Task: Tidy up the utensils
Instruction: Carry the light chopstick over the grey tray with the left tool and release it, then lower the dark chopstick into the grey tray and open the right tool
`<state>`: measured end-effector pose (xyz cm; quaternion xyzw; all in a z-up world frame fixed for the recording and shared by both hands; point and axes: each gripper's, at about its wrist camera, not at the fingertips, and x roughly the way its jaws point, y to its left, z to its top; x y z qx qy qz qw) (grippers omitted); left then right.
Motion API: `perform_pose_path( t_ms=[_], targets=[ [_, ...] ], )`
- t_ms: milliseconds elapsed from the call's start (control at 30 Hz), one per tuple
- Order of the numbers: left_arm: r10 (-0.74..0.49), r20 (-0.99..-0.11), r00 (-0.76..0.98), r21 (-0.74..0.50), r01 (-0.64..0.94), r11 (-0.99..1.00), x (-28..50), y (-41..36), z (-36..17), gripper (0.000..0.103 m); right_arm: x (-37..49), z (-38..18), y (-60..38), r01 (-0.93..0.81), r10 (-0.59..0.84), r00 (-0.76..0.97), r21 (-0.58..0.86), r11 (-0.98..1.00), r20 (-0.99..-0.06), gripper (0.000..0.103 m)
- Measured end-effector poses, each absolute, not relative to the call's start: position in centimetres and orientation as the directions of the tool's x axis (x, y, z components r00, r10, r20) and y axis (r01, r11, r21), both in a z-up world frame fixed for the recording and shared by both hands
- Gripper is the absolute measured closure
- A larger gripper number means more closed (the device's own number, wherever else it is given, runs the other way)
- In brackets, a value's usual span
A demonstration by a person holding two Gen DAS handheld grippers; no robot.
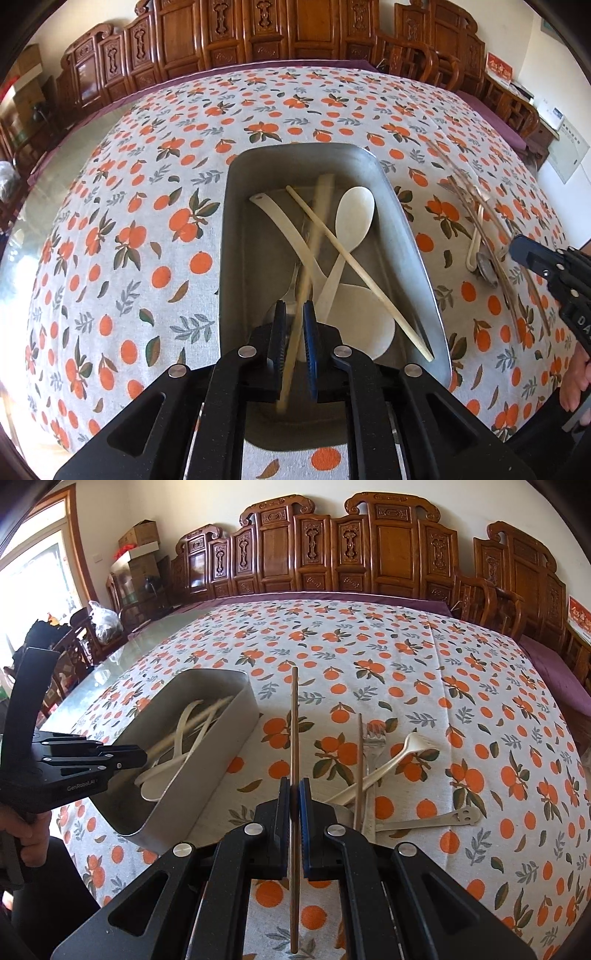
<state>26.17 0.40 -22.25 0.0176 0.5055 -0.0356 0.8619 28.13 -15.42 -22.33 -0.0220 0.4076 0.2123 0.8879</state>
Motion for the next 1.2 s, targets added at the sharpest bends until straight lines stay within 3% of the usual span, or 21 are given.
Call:
perform_pose_path(
  t_ms=[133,800,1200],
  targets=[
    [-0.048,-0.86,0.509,-0.006,0.084,0.996,25.4,0.9,-21.0,0.086,27.8,-22.3,-14.8,-0.403,0.357,0.573,0.126,0.906,-0.738,0.097],
    [-0.049,-0.768,0.638,-0.018,0.055,0.998,20.7,6.6,-12.9,0.084,26.0,-18.8,-7.5,-0.466,0.443,0.52,0.192,0.864,-0.73,0.097],
    [-0.054,-0.742,0.668,-0.032,0.046,0.998,18.5,9.0,-11.5,0.084,28.5,-21.1,-2.8,-0.437,0.435,0.447,0.233,0.868,-0.782,0.097]
  ],
)
